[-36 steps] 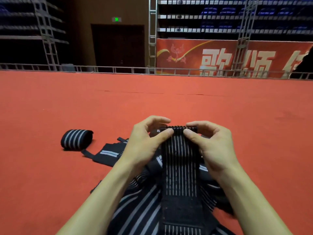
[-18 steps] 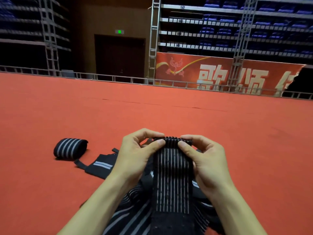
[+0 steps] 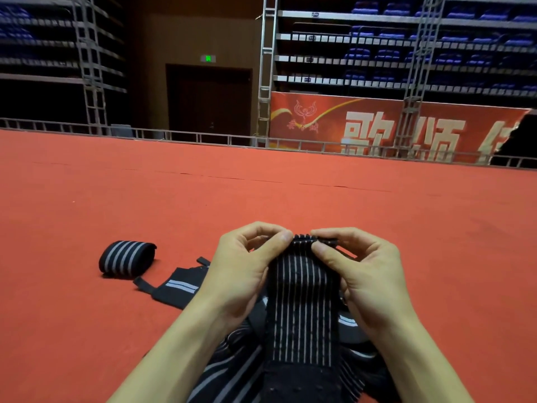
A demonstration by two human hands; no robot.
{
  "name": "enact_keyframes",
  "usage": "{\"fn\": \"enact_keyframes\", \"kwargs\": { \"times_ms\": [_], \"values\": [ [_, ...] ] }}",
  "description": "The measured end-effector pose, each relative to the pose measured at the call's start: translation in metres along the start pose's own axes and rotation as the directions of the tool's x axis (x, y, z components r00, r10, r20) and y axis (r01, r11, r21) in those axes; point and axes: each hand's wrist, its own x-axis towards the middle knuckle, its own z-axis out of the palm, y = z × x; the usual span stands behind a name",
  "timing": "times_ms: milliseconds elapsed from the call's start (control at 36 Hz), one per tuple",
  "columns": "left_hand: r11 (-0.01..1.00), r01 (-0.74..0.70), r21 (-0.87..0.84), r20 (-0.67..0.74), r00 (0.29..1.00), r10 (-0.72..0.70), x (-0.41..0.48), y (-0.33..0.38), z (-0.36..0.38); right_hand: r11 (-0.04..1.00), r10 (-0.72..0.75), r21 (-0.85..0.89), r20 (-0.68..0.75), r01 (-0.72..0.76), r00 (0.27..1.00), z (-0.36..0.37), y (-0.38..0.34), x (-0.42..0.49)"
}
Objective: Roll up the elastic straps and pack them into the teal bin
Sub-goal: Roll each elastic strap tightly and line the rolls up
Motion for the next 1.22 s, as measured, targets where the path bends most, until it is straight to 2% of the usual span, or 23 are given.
{"fn": "enact_keyframes", "kwargs": {
  "times_ms": [222, 333, 444, 528, 639, 750, 889, 1028, 1111, 1222],
  "values": [
    [0.990, -0.106, 0.090, -0.049, 0.993, 0.111, -0.001, 0.002, -0.001, 0.988, 0.131, 0.077, 0.010, -0.131, 0.991, 0.003, -0.007, -0.003],
    [0.983, -0.122, 0.135, -0.051, 0.990, 0.130, -0.002, 0.001, -0.001, 0.995, 0.101, 0.019, 0.008, -0.102, 0.995, 0.002, -0.003, -0.002],
    [0.985, -0.068, 0.156, 0.004, 0.998, 0.069, -0.001, 0.002, -0.004, 0.999, 0.030, -0.015, -0.009, -0.030, 1.000, -0.001, -0.002, 0.000],
    [0.967, -0.065, 0.246, 0.055, 0.997, 0.053, -0.002, 0.003, -0.004, 0.998, 0.059, 0.013, -0.016, -0.059, 0.998, -0.001, -0.002, -0.001],
    [0.942, -0.147, 0.303, 0.037, 0.989, 0.142, -0.001, 0.002, -0.005, 0.992, 0.123, 0.025, -0.011, -0.123, 0.992, 0.001, -0.001, -0.001],
    [0.942, -0.197, 0.270, 0.018, 0.980, 0.200, -0.001, 0.002, -0.006, 0.988, 0.156, 0.007, 0.042, -0.157, 0.987, 0.006, -0.001, -0.003],
    [0.954, -0.194, 0.229, -0.012, 0.979, 0.202, -0.001, 0.001, -0.004, 0.992, 0.121, 0.018, 0.058, -0.122, 0.991, 0.008, -0.003, -0.005],
    [0.950, -0.225, 0.215, 0.002, 0.973, 0.230, -0.001, 0.000, -0.002, 0.997, 0.074, -0.005, 0.010, -0.074, 0.997, 0.010, 0.000, -0.004],
    [0.967, -0.181, 0.181, 0.002, 0.983, 0.184, -0.002, -0.002, 0.001, 0.998, 0.056, 0.002, -0.006, -0.056, 0.998, 0.008, 0.001, -0.004],
    [0.995, -0.085, 0.048, 0.029, 0.996, 0.084, -0.003, -0.002, 0.002, 0.997, 0.061, 0.041, 0.022, -0.062, 0.998, 0.005, 0.000, -0.003]
  ]
}}
